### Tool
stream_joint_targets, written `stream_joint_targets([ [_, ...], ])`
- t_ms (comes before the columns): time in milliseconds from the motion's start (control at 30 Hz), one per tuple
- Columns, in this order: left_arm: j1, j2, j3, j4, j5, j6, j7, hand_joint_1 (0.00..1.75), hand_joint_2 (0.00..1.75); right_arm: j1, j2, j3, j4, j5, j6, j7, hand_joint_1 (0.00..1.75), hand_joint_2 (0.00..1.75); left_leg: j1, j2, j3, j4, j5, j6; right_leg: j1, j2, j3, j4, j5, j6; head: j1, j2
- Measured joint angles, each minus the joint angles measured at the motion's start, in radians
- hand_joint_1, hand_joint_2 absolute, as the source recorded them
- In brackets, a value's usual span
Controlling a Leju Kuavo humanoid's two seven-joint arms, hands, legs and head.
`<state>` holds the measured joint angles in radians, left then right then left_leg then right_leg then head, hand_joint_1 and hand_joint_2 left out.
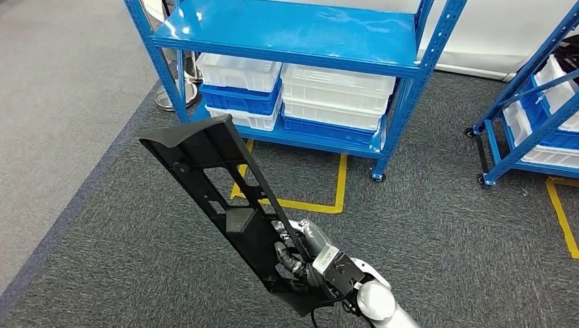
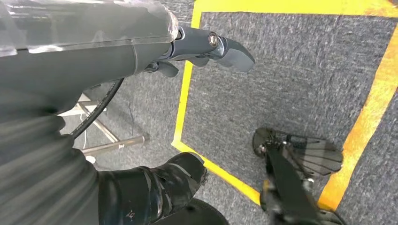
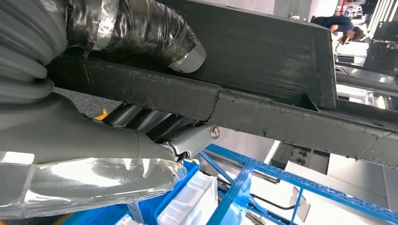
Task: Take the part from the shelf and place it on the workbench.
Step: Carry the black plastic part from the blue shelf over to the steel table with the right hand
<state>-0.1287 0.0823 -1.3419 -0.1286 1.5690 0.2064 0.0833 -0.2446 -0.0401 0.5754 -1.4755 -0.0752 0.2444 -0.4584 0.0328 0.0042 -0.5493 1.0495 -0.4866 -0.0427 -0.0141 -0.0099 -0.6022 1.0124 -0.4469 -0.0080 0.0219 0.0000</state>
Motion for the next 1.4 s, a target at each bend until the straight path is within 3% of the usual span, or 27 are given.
stream_joint_targets([
  [67, -0.001, 0.000, -0.004, 0.000, 0.000, 0.000, 0.000, 0.00, 1.75, 0.000, 0.000, -0.001, -0.007, 0.005, 0.000, -0.004, 1.69, 1.75, -0.006, -0.004, 0.021, -0.041, -0.013, 0.012, 0.003, 0.000, -0.009, 0.007, 0.007, 0.014, 0.001, 0.000],
  [133, 0.000, 0.000, -0.006, 0.000, 0.001, 0.001, 0.000, 0.00, 1.75, 0.001, 0.000, -0.002, -0.010, 0.016, 0.000, -0.009, 1.69, 1.75, -0.006, -0.003, 0.015, -0.046, -0.008, 0.032, 0.001, 0.001, -0.012, 0.010, 0.010, 0.027, 0.001, 0.000],
  [167, 0.000, 0.000, -0.006, 0.000, 0.001, 0.001, 0.000, 0.00, 1.75, 0.001, -0.001, -0.002, -0.012, 0.021, 0.000, -0.012, 1.69, 1.75, -0.006, -0.002, 0.013, -0.048, -0.003, 0.043, 0.000, 0.002, -0.019, 0.023, -0.003, 0.031, 0.002, 0.000],
  [200, 0.000, -0.001, -0.007, 0.000, 0.001, 0.001, 0.000, 0.00, 1.75, 0.001, -0.001, -0.002, -0.014, 0.026, -0.001, -0.014, 1.69, 1.75, -0.006, 0.000, 0.009, -0.050, 0.002, 0.054, -0.002, 0.003, -0.033, 0.056, -0.028, 0.035, 0.002, 0.000],
  [267, 0.000, 0.000, -0.007, 0.000, 0.001, 0.001, 0.000, 0.00, 1.75, 0.002, -0.002, -0.002, -0.017, 0.032, -0.001, -0.017, 1.69, 1.75, -0.009, 0.002, -0.001, -0.051, 0.011, 0.070, -0.002, 0.005, -0.085, 0.178, -0.102, 0.039, 0.002, 0.000],
  [333, 0.001, 0.000, -0.007, 0.000, 0.001, 0.001, 0.000, 0.00, 1.75, 0.005, -0.003, -0.002, -0.018, 0.034, -0.001, -0.017, 1.69, 1.75, -0.014, 0.003, -0.011, -0.048, 0.016, 0.077, -0.001, 0.006, -0.127, 0.287, -0.144, 0.039, 0.002, 0.000],
  [367, 0.001, 0.000, -0.007, 0.000, 0.001, 0.001, 0.000, 0.00, 1.75, 0.007, -0.004, -0.002, -0.018, 0.035, -0.001, -0.017, 1.69, 1.75, -0.017, 0.001, -0.015, -0.046, 0.017, 0.079, 0.000, 0.007, -0.124, 0.295, -0.138, 0.036, 0.002, 0.000],
  [400, 0.002, 0.000, -0.007, 0.000, 0.001, 0.001, -0.001, 0.00, 1.75, 0.008, -0.004, -0.002, -0.018, 0.036, -0.001, -0.017, 1.69, 1.75, -0.020, -0.003, -0.017, -0.044, 0.018, 0.079, 0.001, 0.008, -0.104, 0.266, -0.117, 0.032, 0.002, 0.000],
  [467, 0.001, -0.002, -0.008, 0.000, 0.001, 0.000, -0.001, 0.00, 1.75, 0.008, -0.004, -0.002, -0.020, 0.039, -0.002, -0.018, 1.69, 1.75, -0.023, -0.013, -0.020, -0.040, 0.019, 0.077, 0.004, 0.033, -0.022, 0.129, -0.060, 0.013, 0.001, 0.000],
  [533, -0.003, -0.004, -0.010, 0.000, 0.001, 0.000, -0.001, 0.00, 1.75, 0.008, -0.005, -0.002, -0.024, 0.043, -0.003, -0.019, 1.69, 1.75, -0.022, -0.022, -0.028, -0.036, 0.023, 0.069, 0.009, 0.062, 0.030, 0.027, -0.034, -0.004, 0.001, 0.000],
  [567, -0.005, -0.005, -0.011, 0.000, 0.001, 0.000, -0.002, 0.00, 1.75, 0.008, -0.005, -0.002, -0.025, 0.044, -0.003, -0.020, 1.69, 1.75, -0.020, -0.027, -0.032, -0.036, 0.027, 0.063, 0.011, 0.066, 0.034, 0.015, -0.037, -0.007, 0.002, 0.000],
  [633, -0.005, -0.004, -0.013, 0.000, 0.001, 0.001, -0.002, 0.00, 1.75, 0.008, -0.005, -0.002, -0.027, 0.045, -0.003, -0.021, 1.69, 1.75, -0.017, -0.038, -0.037, -0.039, 0.032, 0.051, 0.009, 0.052, 0.036, 0.003, -0.032, -0.008, 0.003, 0.000],
  [700, -0.003, -0.003, -0.014, 0.000, 0.001, 0.002, -0.002, 0.00, 1.75, 0.007, -0.004, -0.002, -0.028, 0.047, -0.003, -0.022, 1.69, 1.75, -0.017, -0.032, -0.051, -0.013, 0.011, 0.040, 0.002, 0.034, 0.041, -0.012, -0.023, -0.012, 0.002, 0.000],
  [800, -0.004, -0.001, -0.016, 0.000, 0.001, 0.003, -0.002, 0.00, 1.75, 0.007, -0.003, -0.002, -0.028, 0.050, -0.003, -0.024, 1.69, 1.75, -0.013, -0.018, -0.125, 0.156, -0.083, 0.024, 0.001, 0.003, 0.039, -0.016, -0.018, -0.018, 0.000, 0.000],
  [833, -0.003, 0.000, -0.016, 0.000, 0.001, 0.003, -0.002, 0.00, 1.75, 0.007, -0.003, -0.002, -0.028, 0.051, -0.003, -0.024, 1.69, 1.75, -0.012, -0.016, -0.147, 0.208, -0.100, 0.020, 0.001, -0.006, 0.037, -0.014, -0.018, -0.018, 0.000, 0.000],
  [867, -0.001, 0.001, -0.017, 0.000, 0.001, 0.003, -0.002, 0.00, 1.75, 0.008, -0.003, -0.002, -0.028, 0.052, -0.003, -0.025, 1.69, 1.75, -0.010, -0.013, -0.154, 0.229, -0.100, 0.016, 0.001, -0.015, 0.035, -0.011, -0.018, -0.018, 0.000, 0.000],
  [900, 0.000, 0.002, -0.019, 0.000, 0.001, 0.003, -0.002, 0.00, 1.75, 0.008, -0.003, -0.002, -0.028, 0.053, -0.003, -0.026, 1.69, 1.75, -0.009, -0.010, -0.140, 0.209, -0.080, 0.013, 0.001, -0.023, 0.033, -0.008, -0.019, -0.017, 0.000, 0.000],
  [967, 0.001, 0.003, -0.020, 0.000, 0.001, 0.003, -0.002, 0.00, 1.75, 0.008, -0.003, -0.002, -0.029, 0.054, -0.004, -0.027, 1.69, 1.75, -0.006, 0.015, -0.071, 0.081, -0.023, 0.011, -0.001, -0.037, 0.029, 0.001, -0.023, -0.011, 0.000, 0.000],
  [1033, -0.002, 0.004, -0.021, 0.000, 0.001, 0.002, -0.002, 0.00, 1.75, 0.008, -0.003, -0.002, -0.029, 0.054, -0.004, -0.028, 1.69, 1.75, -0.010, 0.035, -0.021, -0.017, 0.006, 0.021, 0.004, -0.050, 0.025, 0.012, -0.027, 0.000, 0.000, 0.000],
  [1133, -0.001, 0.005, -0.023, 0.000, 0.001, 0.002, -0.002, 0.00, 1.75, 0.008, -0.003, -0.002, -0.031, 0.056, -0.004, -0.031, 1.69, 1.75, -0.016, 0.022, -0.020, -0.030, 0.011, 0.045, 0.008, -0.064, 0.025, 0.014, -0.026, 0.016, 0.001, 0.000],
  [1200, 0.001, 0.006, -0.025, 0.000, 0.001, 0.002, -0.002, 0.00, 1.75, 0.009, -0.003, -0.002, -0.034, 0.057, -0.005, -0.033, 1.69, 1.75, -0.014, 0.010, -0.023, -0.036, 0.021, 0.061, 0.004, -0.048, 0.018, 0.034, -0.047, 0.027, 0.001, 0.000],
  [1267, -0.001, 0.006, -0.027, 0.000, 0.001, 0.003, -0.002, 0.00, 1.75, 0.010, -0.004, -0.002, -0.036, 0.058, -0.005, -0.035, 1.69, 1.75, -0.013, -0.001, -0.029, -0.040, 0.029, 0.073, 0.001, -0.012, -0.019, 0.123, -0.110, 0.032, 0.002, 0.000],
  [1333, -0.002, 0.006, -0.028, 0.000, 0.001, 0.003, -0.002, 0.00, 1.75, 0.015, -0.005, -0.003, -0.037, 0.058, -0.005, -0.035, 1.69, 1.75, -0.016, -0.016, -0.038, -0.038, 0.034, 0.079, 0.001, 0.005, -0.073, 0.249, -0.172, 0.032, 0.001, 0.000],
  [1367, -0.001, 0.006, -0.029, 0.000, 0.001, 0.003, -0.002, 0.00, 1.75, 0.018, -0.006, -0.003, -0.037, 0.058, -0.005, -0.035, 1.69, 1.75, -0.017, -0.026, -0.042, -0.036, 0.036, 0.080, 0.001, 0.007, -0.086, 0.282, -0.179, 0.031, 0.001, 0.000],
  [1400, -0.001, 0.006, -0.029, 0.000, 0.001, 0.003, -0.002, 0.00, 1.75, 0.021, -0.006, -0.004, -0.037, 0.058, -0.005, -0.035, 1.69, 1.75, -0.018, -0.036, -0.046, -0.033, 0.037, 0.079, 0.001, 0.008, -0.082, 0.281, -0.167, 0.029, 0.001, 0.000],
])
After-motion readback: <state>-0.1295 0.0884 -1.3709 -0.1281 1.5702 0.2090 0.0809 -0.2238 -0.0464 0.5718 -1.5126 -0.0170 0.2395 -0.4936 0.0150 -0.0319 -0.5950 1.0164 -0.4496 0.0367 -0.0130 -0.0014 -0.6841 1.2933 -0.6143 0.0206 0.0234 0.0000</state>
